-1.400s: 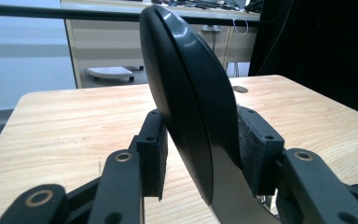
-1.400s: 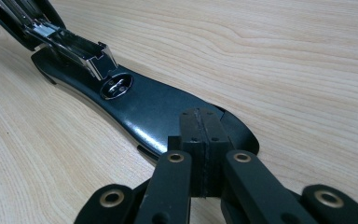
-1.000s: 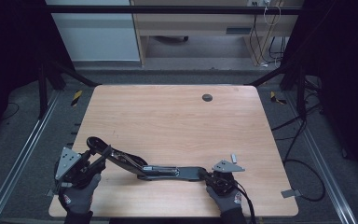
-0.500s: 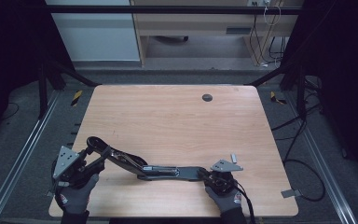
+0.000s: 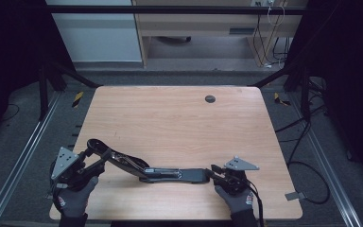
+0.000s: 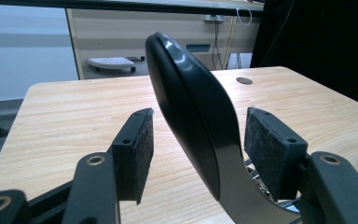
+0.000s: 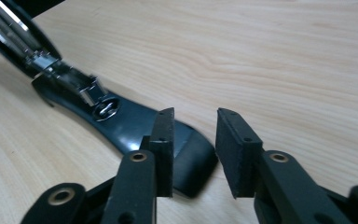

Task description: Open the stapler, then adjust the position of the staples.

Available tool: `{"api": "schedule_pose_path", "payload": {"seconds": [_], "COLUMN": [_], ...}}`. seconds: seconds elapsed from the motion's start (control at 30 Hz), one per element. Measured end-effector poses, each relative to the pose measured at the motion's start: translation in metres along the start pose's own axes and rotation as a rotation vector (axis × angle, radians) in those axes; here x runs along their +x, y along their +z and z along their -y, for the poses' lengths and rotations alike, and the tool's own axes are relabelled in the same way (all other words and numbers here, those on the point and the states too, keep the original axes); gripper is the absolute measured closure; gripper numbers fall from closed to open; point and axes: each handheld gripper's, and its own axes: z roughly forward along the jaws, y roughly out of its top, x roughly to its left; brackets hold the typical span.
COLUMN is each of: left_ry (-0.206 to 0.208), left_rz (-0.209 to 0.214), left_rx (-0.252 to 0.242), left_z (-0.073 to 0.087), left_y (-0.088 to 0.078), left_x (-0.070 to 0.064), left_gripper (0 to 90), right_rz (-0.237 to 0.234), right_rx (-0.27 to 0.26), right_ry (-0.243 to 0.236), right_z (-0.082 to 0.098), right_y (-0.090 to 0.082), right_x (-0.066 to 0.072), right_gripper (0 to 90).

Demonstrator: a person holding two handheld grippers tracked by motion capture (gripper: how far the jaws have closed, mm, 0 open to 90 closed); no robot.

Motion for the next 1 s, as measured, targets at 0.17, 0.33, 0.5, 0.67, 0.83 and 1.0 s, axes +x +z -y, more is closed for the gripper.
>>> {"api": "schedule_pose_path", "payload": {"seconds": [0.17, 0.33, 0.5, 0.67, 0.83, 1.0], "left_ry": [-0.004, -0.003, 0.001, -0.006, -0.019, -0.009], "left_rz": [-0.001, -0.004, -0.013, -0.014, -0.019, -0.045], "left_rx": [0.0, -0.019, -0.046, -0.048, -0.058, -0.071], "left_z": [-0.003, -0.009, -0.02, -0.034, -0.047, -0.059], "left_y": [-0.003, -0.007, -0.015, -0.017, -0.02, -0.028], "left_x": [0.002, 0.002, 0.003, 0.007, 0.015, 0.022], "left_gripper": [42.1, 40.9, 39.8, 39.0, 38.5, 38.5], "right_rz": [0.042, 0.069, 0.099, 0.12, 0.133, 0.142], "right_rx": [-0.012, -0.024, -0.023, -0.018, -0.009, -0.022], "right_ry": [0.021, 0.03, 0.028, 0.038, 0.04, 0.046], "right_z": [-0.006, -0.008, -0.006, -0.004, 0.0, 0.0], "right_y": [-0.013, -0.022, -0.024, -0.026, -0.027, -0.031], "right_x": [-0.014, -0.024, -0.03, -0.037, -0.04, -0.042], "right_gripper": [64.6, 62.1, 60.5, 61.1, 61.2, 60.3]}}
